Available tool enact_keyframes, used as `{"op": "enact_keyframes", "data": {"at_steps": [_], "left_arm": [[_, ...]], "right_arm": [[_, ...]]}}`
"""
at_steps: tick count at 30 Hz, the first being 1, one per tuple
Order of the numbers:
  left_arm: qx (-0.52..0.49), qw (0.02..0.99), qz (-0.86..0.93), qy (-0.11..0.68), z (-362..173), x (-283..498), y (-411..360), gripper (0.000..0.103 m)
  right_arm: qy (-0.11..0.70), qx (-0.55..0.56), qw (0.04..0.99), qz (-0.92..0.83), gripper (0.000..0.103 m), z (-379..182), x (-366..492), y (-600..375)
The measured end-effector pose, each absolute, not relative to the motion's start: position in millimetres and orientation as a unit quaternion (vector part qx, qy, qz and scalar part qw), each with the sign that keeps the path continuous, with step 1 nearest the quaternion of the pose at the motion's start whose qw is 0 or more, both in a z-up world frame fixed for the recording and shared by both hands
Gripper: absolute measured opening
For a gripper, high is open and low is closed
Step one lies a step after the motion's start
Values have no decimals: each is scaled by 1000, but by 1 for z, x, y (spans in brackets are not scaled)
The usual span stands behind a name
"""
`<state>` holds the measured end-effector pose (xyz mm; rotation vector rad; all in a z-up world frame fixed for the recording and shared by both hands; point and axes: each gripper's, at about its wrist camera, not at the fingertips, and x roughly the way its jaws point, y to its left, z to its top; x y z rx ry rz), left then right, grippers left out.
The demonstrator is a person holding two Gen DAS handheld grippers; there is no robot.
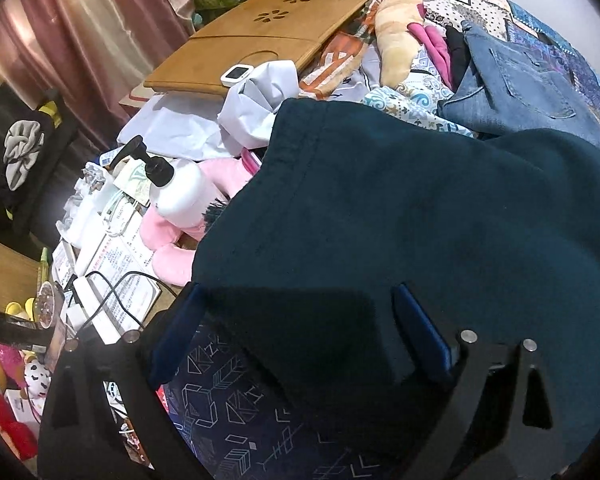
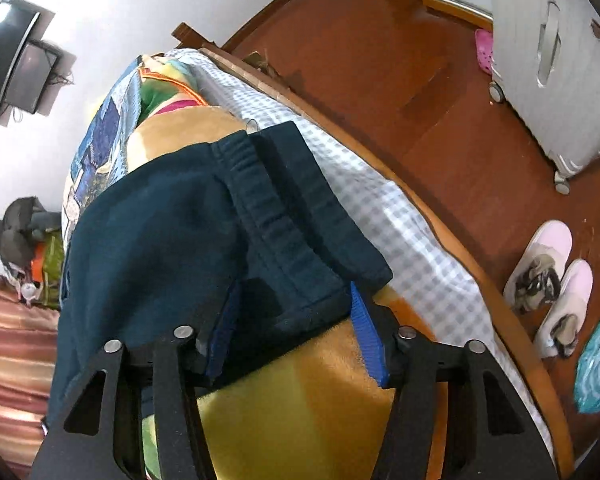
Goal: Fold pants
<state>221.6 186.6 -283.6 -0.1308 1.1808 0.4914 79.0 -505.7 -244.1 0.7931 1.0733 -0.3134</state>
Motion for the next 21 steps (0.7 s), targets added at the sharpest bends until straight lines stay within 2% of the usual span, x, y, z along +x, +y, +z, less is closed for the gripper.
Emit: {"op": "enact_keyframes", "data": {"at_steps": [5,10,14,17,21], "left_arm": [[-48,800,235,551,-282,223,184,93],[-18,799,242,550,-278,223,181,81],[-12,797,238,555,-276,220,185,77],[-4,796,240,556,-277,218,188,77],[-24,795,238,558,-282,216,195,78]], "right_arm": [[490,297,806,-150,25,-227,79,-495],[457,210,847,-173,21,-192,77,-491],[430,184,864,-188,20,-169,75,-508],[445,151,861,-196,20,-178,80,-507],[490,158,835,-194,20,-223,89,-508]]}}
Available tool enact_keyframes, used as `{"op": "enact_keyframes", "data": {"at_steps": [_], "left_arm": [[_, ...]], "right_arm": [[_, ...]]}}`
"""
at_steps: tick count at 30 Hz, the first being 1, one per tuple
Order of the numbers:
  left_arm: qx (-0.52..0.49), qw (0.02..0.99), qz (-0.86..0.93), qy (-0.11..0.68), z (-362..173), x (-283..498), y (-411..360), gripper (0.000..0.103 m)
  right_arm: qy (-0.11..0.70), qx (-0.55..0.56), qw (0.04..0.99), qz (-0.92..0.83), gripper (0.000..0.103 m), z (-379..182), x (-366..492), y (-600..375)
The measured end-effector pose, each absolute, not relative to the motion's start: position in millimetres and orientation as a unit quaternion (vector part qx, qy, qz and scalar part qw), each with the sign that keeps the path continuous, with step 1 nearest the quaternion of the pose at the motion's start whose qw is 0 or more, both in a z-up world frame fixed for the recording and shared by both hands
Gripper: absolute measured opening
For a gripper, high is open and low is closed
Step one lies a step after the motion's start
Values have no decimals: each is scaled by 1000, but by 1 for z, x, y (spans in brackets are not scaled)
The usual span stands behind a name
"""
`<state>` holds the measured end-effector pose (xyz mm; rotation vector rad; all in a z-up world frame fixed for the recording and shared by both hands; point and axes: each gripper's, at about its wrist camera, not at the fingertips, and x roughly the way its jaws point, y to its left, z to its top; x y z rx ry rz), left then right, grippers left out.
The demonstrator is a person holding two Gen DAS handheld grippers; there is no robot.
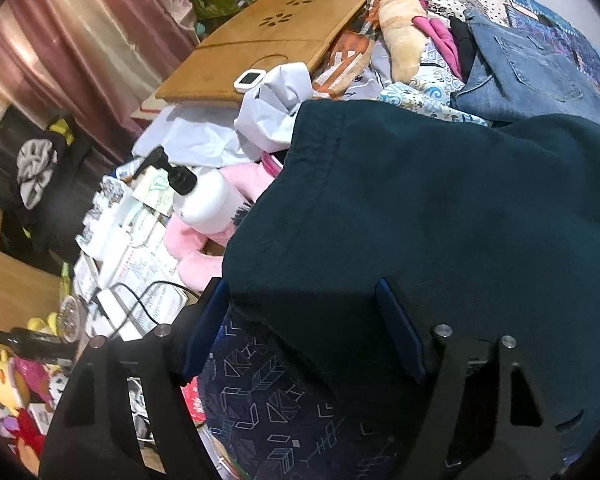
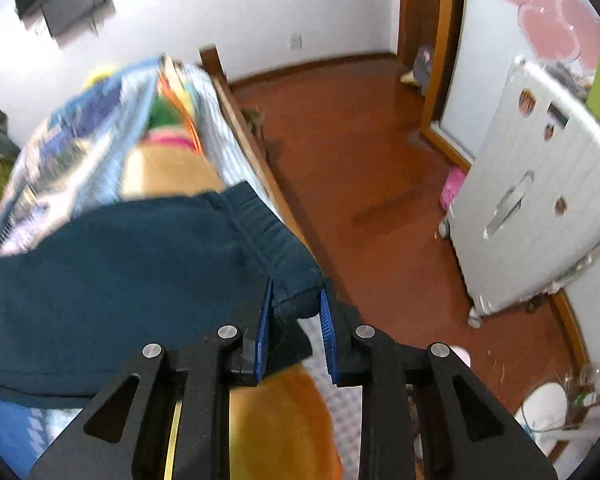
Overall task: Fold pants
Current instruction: 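Lower the pants onto the bed and open both grippers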
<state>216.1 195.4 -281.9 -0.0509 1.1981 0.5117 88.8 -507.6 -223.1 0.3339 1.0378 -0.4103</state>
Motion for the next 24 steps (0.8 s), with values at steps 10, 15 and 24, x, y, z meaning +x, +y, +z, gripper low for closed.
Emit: {"op": "enact_keyframes", "data": {"at_steps": [10,15,24], "left_arm": [[-2,811,207,548,-263,213,183,77],[-9,848,160,506,-225,213,156,77],[4,884,7,467,-180,237,64,84]], "right_arm": [[514,137,820,-209,30,-212,86,-504],[472,111,848,-215,53,-164,74,-482],[427,166,876,-150,67,-141,70,-435]]}}
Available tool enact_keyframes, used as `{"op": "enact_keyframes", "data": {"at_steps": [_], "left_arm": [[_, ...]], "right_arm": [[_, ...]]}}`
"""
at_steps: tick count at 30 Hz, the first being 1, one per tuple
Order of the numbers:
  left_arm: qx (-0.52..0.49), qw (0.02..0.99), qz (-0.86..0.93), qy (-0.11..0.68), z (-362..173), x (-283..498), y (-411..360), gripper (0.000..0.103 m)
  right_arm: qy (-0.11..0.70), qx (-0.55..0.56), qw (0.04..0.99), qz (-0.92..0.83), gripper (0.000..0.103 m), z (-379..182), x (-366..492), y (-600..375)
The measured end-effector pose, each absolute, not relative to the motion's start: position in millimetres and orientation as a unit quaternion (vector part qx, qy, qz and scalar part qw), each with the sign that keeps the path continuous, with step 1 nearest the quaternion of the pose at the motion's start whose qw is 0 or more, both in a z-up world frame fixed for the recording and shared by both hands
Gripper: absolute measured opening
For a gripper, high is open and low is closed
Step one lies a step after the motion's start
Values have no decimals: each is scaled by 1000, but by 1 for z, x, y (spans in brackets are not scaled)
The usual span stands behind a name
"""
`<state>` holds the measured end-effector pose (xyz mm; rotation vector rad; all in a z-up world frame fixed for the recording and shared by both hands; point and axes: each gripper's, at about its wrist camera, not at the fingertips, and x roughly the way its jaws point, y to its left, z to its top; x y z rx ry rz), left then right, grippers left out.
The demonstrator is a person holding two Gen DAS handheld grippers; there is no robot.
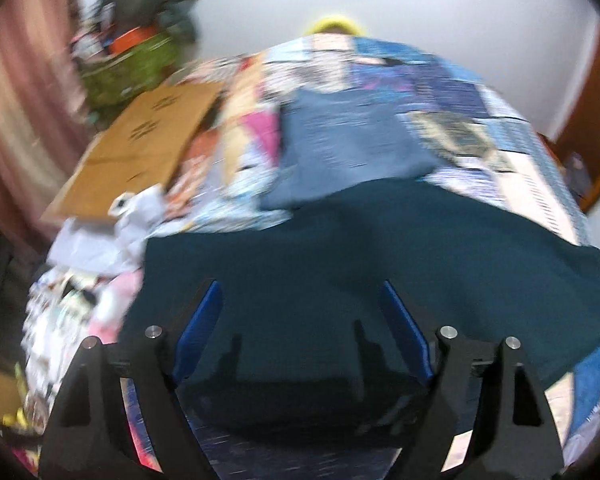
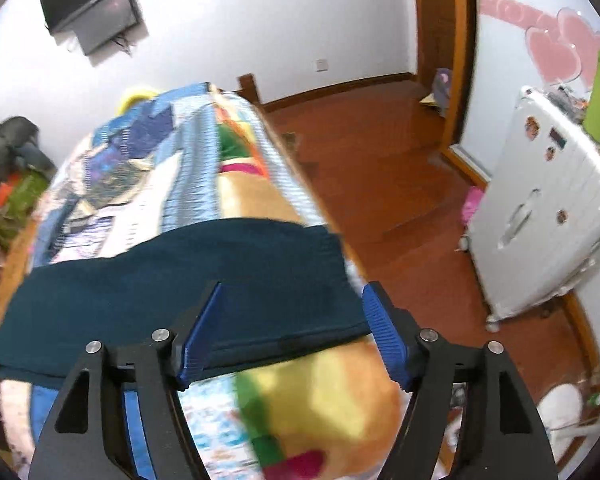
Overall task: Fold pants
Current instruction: 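Lower the pants onto the bed and open both grippers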
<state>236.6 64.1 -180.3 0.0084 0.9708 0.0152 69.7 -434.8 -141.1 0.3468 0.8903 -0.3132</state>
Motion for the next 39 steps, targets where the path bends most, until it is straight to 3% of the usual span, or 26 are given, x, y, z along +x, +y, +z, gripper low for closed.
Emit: {"op": "enact_keyframes", "data": {"at_steps": [9,15,28,30,35,39], "left_arm": [[59,853,-83,511,-222,241,-24,87],[14,850,-93,518,-226,223,-12,90],[26,851,-93,516,-222,204,-16,91],[25,851,-91,517,-221,208,-18,91],[15,854,-87,512,-215,217,-25,91],[19,863,-91,496,-203,226,-35,91]], "right_arm": [[434,246,857,-132,69,-171,60,-410],[430,328,831,-132,70,-187,60,-423],[439,411,790,-120,75,-222,78,-449],[431,419,789,-131,68,-223,80,-457],[413,440,782,-156,29,-230,77,-478],[397,416,795,-193,24,-223,74,-488]]}}
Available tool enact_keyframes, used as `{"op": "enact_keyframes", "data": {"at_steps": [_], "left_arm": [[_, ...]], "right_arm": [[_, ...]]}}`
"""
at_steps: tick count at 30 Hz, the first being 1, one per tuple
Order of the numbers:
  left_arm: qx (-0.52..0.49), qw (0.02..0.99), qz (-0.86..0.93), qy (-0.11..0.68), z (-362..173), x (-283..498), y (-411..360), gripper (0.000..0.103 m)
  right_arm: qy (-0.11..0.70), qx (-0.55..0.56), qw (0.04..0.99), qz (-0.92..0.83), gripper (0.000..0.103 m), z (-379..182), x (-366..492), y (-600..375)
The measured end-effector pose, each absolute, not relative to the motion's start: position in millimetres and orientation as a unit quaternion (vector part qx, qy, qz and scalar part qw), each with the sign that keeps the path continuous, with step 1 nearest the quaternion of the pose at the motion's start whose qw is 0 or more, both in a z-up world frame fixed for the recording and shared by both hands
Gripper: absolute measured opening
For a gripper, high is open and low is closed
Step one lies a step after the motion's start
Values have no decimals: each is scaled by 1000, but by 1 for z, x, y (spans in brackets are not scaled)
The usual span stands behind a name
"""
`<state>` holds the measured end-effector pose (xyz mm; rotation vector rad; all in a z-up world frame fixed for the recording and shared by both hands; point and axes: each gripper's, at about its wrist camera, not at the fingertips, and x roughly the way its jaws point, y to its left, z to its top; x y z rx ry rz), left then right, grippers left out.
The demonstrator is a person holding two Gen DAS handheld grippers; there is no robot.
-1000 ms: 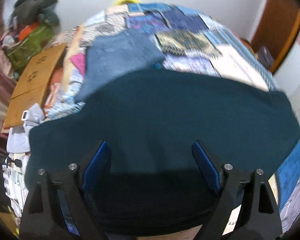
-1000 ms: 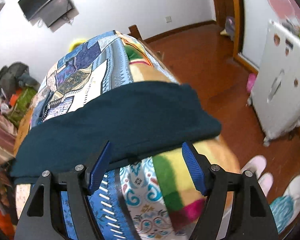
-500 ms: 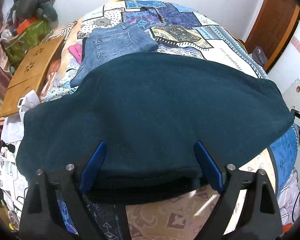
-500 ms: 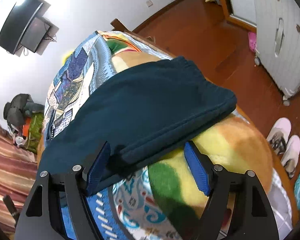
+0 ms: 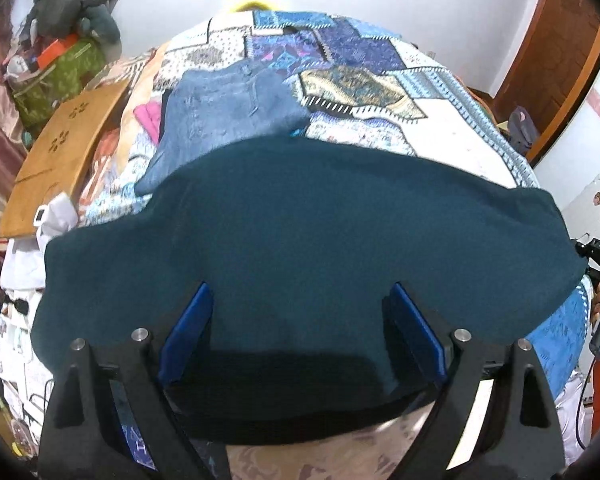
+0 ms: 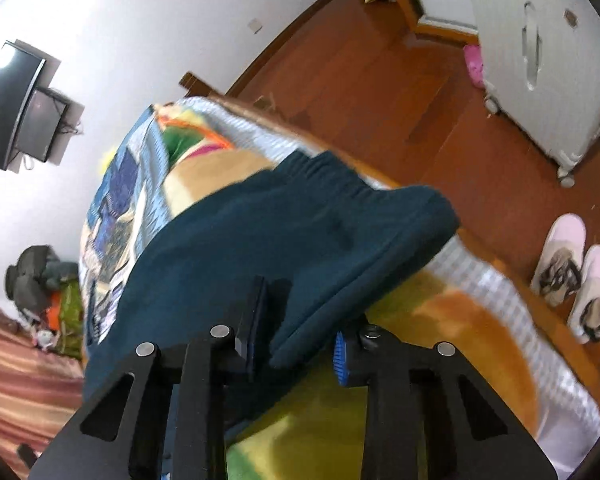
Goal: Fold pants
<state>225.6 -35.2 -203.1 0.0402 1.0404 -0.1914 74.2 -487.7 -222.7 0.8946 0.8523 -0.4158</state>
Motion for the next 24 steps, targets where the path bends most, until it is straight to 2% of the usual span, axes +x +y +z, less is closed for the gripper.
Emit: {"op": "enact_keyframes", "data": {"at_steps": [5,17,24], "left_arm": [[20,875,-96,474,-186,233,-44,91],[34,893,-102,438,-164,239,-57,94],[17,902,-97,421,-153,232,-42,100]], "right_arm": [[374,364,833,-182,12,-191,80,-484],[246,227,940,-73,9,-44,107,-406],[221,174,959,30,9,-3,141,-328]]}}
